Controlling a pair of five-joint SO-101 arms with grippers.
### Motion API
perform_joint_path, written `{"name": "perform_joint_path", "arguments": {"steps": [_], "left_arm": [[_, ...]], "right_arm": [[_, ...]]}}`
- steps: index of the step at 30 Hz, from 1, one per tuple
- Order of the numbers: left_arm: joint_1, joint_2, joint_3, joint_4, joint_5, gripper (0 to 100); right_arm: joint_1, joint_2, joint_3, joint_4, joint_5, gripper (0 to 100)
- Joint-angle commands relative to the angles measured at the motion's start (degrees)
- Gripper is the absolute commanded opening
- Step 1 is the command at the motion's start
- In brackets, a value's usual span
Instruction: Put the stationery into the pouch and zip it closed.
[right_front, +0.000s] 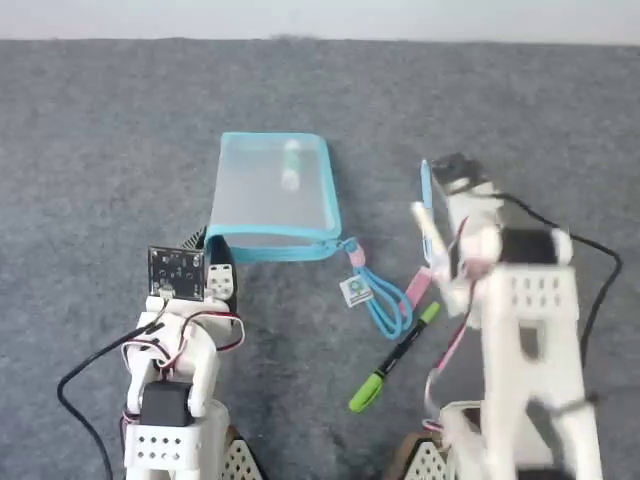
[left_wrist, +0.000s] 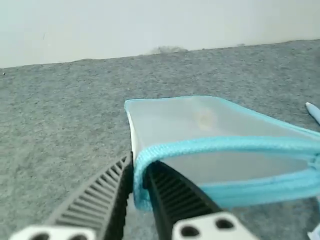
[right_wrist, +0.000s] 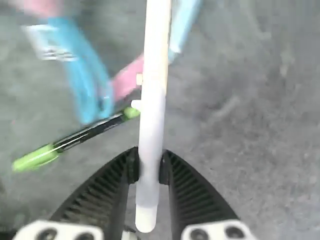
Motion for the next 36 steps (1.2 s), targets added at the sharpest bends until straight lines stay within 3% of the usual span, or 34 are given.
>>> {"name": "perform_joint_path", "arguments": {"steps": [1, 13, 21, 32, 36], "left_arm": [[-0.1, 0.0, -0.3, -2.3, 0.9, 1], [-0.1, -0.1, -0.3, -2.4, 0.9, 1], [-0.1, -0.1, -0.3, -2.3, 0.9, 1], [0.0, -0.1, -0.3, -2.3, 0.9, 1], [3.9, 0.1, -0.3, -2.3, 0.9, 1]], "right_arm": [[-5.8, -12.4, -1.5, 5.1, -1.3, 0.8], [-27.3, -23.6, -1.2, 10.5, 3.8, 0.8], [-27.7, -6.1, -4.0, 4.0, 0.8, 0.8], [-27.7, 13.5, -23.5, 3.9, -5.9, 0.8], [-27.7, 23.3, -33.5, 6.1, -8.7, 0.8]]}}
